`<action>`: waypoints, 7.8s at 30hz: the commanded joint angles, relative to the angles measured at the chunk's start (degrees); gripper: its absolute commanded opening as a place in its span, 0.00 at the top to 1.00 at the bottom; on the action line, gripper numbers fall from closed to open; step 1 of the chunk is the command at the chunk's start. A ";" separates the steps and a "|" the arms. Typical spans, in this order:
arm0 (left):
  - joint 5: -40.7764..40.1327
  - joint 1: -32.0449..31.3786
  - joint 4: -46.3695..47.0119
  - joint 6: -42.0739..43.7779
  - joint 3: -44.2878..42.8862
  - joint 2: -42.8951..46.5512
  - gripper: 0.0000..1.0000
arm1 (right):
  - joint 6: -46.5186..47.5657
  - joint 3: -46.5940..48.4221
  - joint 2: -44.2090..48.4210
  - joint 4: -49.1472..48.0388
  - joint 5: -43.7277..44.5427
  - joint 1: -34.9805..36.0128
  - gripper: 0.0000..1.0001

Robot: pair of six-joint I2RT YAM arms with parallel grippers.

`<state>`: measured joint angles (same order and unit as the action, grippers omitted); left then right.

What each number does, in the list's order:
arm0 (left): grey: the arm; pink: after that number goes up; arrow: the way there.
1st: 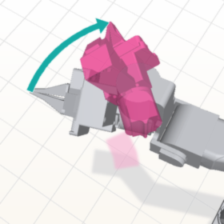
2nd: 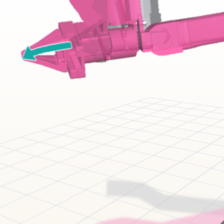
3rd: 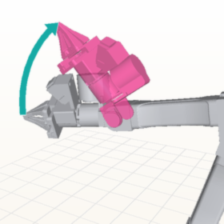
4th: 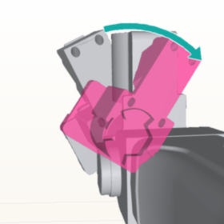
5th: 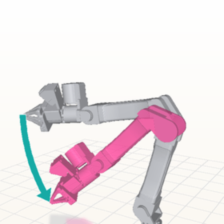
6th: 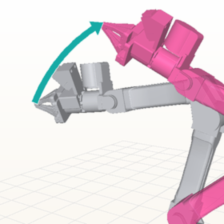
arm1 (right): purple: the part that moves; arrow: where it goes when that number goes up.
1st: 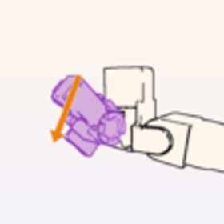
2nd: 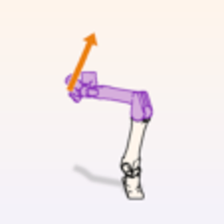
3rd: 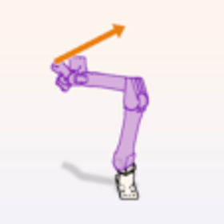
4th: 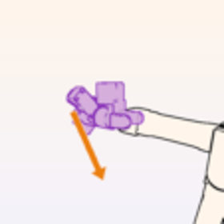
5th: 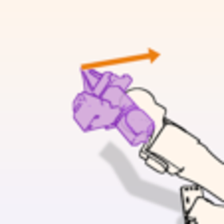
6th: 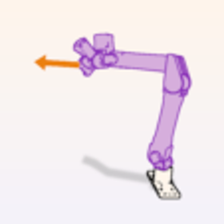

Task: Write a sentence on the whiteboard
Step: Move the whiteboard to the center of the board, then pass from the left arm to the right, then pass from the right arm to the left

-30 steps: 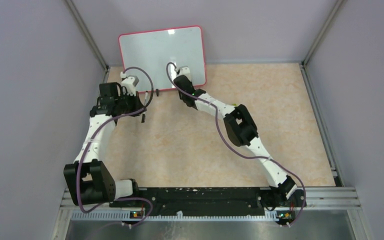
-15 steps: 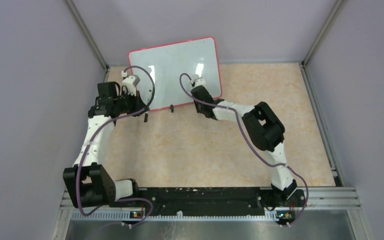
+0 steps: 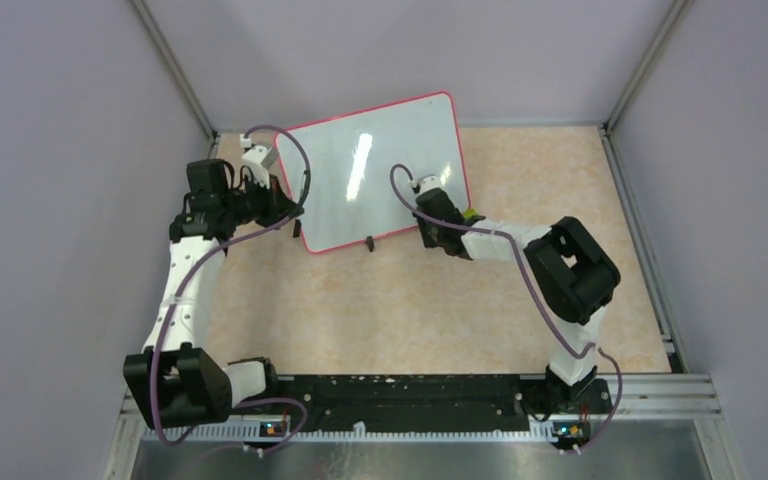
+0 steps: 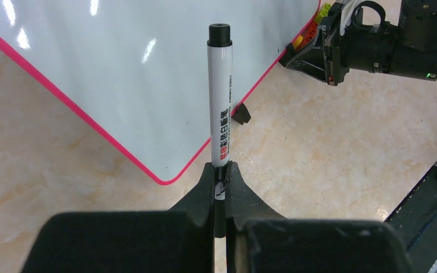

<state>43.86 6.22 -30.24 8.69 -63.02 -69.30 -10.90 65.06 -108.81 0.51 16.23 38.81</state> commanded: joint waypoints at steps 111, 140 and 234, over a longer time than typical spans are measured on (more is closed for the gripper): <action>5.09 0.02 3.70 -4.64 -6.54 4.81 1.00 | 10.24 -19.44 21.65 16.06 -14.89 -7.87 1.00; 7.75 -0.58 2.33 -4.77 -10.75 3.11 1.00 | 26.54 -20.72 32.28 28.24 -21.34 -11.47 0.39; -2.57 -43.29 -8.78 7.01 -26.20 -9.99 0.44 | -21.43 9.33 36.53 8.08 -80.17 -17.53 1.00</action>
<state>36.75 -36.86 -40.51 17.63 -88.31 -78.37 -33.23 73.89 -74.08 11.40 -60.93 20.16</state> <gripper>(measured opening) 0.589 0.094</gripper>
